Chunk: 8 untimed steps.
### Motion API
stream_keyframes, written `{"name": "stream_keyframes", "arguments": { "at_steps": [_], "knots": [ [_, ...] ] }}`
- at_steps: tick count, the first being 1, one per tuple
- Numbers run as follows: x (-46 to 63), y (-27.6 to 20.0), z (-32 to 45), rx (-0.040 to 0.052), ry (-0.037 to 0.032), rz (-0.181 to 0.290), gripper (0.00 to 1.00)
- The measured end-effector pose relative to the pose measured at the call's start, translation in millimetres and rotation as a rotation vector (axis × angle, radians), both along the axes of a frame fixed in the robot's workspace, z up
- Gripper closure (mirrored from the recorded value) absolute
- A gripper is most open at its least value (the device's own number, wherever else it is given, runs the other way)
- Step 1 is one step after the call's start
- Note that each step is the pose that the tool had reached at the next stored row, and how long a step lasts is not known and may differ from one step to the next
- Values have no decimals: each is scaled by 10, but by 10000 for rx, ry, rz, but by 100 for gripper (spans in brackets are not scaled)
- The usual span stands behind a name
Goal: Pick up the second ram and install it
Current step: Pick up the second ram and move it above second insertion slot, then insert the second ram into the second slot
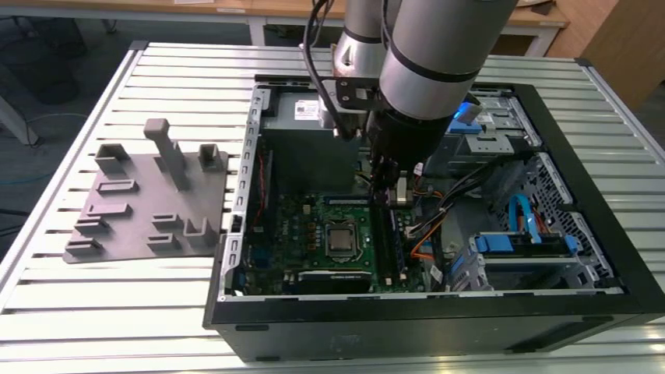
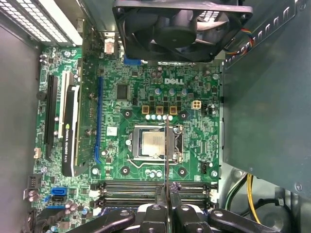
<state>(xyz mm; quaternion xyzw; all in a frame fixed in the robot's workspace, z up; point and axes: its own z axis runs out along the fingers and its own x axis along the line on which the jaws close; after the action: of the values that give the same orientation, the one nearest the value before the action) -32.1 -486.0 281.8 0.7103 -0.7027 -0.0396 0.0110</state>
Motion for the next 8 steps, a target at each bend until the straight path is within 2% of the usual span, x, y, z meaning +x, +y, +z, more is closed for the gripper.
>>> {"name": "stream_keyframes", "arguments": {
  "at_steps": [8],
  "knots": [
    [0,-3,0,0,0,0,89]
  ]
}}
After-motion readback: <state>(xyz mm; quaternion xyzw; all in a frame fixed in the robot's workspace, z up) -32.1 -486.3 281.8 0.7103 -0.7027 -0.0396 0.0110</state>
